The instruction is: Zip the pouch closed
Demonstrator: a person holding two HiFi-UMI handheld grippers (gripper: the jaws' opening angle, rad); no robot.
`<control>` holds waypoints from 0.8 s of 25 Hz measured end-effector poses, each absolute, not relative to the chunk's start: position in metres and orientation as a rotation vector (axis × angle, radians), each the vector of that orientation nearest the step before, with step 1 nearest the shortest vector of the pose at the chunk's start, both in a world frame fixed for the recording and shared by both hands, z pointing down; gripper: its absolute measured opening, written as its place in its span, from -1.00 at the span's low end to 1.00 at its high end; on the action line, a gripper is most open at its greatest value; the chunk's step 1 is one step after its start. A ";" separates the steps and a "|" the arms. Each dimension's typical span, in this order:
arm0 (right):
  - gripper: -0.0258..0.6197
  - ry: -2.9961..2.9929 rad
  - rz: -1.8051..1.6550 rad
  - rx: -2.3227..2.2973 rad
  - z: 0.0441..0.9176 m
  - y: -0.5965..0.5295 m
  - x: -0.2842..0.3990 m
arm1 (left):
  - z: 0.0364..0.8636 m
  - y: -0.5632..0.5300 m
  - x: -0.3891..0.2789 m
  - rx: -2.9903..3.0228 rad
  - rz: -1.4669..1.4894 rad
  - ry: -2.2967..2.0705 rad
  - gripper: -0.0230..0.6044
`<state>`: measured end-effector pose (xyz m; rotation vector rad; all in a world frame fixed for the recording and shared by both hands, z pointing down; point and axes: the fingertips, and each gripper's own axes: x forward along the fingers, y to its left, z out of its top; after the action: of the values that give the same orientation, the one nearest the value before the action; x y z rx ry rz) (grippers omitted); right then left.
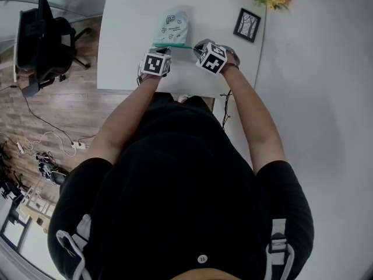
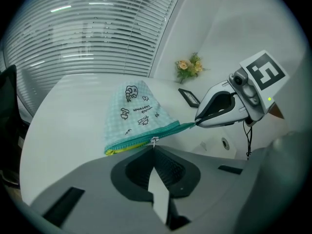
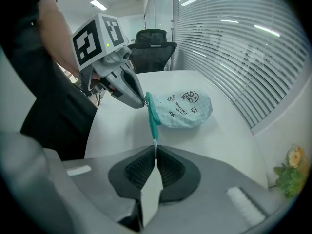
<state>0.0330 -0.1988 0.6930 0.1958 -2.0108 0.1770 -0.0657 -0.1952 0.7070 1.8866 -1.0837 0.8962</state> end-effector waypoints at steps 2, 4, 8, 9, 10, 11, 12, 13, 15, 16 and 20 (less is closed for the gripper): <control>-0.85 -2.010 0.184 0.206 0.693 -0.201 0.038 | 0.708 -0.198 -0.070 1.875 0.893 -1.096 -0.90; -0.85 -2.009 0.193 0.218 0.694 -0.203 0.042 | 0.708 -0.201 -0.074 1.869 0.889 -1.109 -0.90; -0.85 -2.003 0.201 0.231 0.696 -0.204 0.048 | 0.709 -0.205 -0.081 1.864 0.896 -1.128 -0.90; -0.85 -2.003 0.200 0.234 0.696 -0.205 0.049 | 0.709 -0.206 -0.082 1.860 0.896 -1.132 -0.90; -0.85 -2.002 0.200 0.236 0.696 -0.205 0.051 | 0.710 -0.206 -0.083 1.857 0.897 -1.135 -0.90; -0.85 -2.000 0.200 0.238 0.696 -0.205 0.052 | 0.710 -0.207 -0.084 1.854 0.898 -1.137 -0.90; -0.85 -1.997 0.201 0.240 0.696 -0.206 0.053 | 0.710 -0.207 -0.085 1.851 0.898 -1.137 -0.90; -0.85 -1.993 0.202 0.243 0.696 -0.206 0.054 | 0.709 -0.208 -0.086 1.850 0.898 -1.138 -0.90; -0.85 -1.988 0.208 0.249 0.697 -0.207 0.057 | 0.709 -0.209 -0.089 1.845 0.896 -1.142 -0.90; -0.85 -1.986 0.213 0.253 0.697 -0.207 0.059 | 0.710 -0.210 -0.091 1.841 0.896 -1.143 -0.90; -0.85 -1.982 0.227 0.265 0.698 -0.208 0.064 | 0.711 -0.211 -0.097 1.833 0.908 -1.144 -0.90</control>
<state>0.0644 -0.2085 0.6982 0.2653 -1.9821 0.2268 -0.0970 -0.2109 0.7110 1.8326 -1.1445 0.9083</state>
